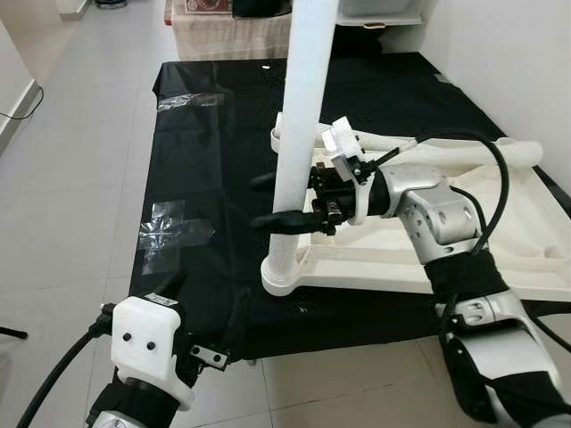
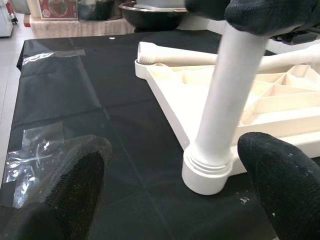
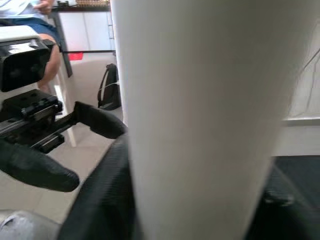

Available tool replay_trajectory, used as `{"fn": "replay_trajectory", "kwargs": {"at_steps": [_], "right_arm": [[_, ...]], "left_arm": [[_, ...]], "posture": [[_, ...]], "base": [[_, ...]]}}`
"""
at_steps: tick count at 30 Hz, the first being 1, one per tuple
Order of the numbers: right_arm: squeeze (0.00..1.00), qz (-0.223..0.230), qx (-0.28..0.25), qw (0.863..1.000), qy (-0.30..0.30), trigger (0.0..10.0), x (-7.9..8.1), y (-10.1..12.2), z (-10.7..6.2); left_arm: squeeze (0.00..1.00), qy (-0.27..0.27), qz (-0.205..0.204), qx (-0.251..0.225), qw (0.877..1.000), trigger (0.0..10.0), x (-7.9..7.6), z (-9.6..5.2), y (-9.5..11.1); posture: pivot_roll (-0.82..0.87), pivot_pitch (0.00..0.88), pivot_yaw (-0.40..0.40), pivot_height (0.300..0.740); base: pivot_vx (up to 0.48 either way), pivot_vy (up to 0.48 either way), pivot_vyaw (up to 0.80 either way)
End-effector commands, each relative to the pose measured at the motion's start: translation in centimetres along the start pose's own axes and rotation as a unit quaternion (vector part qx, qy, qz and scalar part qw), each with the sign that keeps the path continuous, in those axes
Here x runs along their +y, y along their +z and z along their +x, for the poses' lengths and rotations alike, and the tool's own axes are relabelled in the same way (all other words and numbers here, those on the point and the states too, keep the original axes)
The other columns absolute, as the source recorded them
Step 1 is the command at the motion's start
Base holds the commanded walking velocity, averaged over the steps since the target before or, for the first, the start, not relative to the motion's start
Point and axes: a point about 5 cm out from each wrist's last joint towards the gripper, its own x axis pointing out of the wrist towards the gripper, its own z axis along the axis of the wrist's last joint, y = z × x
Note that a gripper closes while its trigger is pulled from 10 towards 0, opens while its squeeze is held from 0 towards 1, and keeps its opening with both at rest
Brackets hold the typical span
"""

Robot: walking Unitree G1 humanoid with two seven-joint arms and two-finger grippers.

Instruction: Building children table

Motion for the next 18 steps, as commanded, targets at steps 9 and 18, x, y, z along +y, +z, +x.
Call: {"fn": "replay_trajectory", "kwargs": {"at_steps": [9, 18], "right_arm": [[0.00, 0.007, -0.014, 0.999, -0.045, 0.0, 1.6, -1.9, 0.6], [0.00, 0.114, 0.056, 0.882, -0.454, 0.0, 6.0, -7.7, 6.1]], "left_arm": [[0.00, 0.006, 0.003, -0.003, 1.000, 10.0, 0.3, 0.1, 0.2], [0.00, 0.019, 0.019, -0.005, 1.000, 10.0, 1.3, 0.3, 0.3]], "posture": [[0.13, 0.185, -0.082, 0.740], [0.11, 0.180, -0.053, 0.740]], "base": [[0.000, 0.000, 0.00], [0.000, 0.000, 0.00]]}}
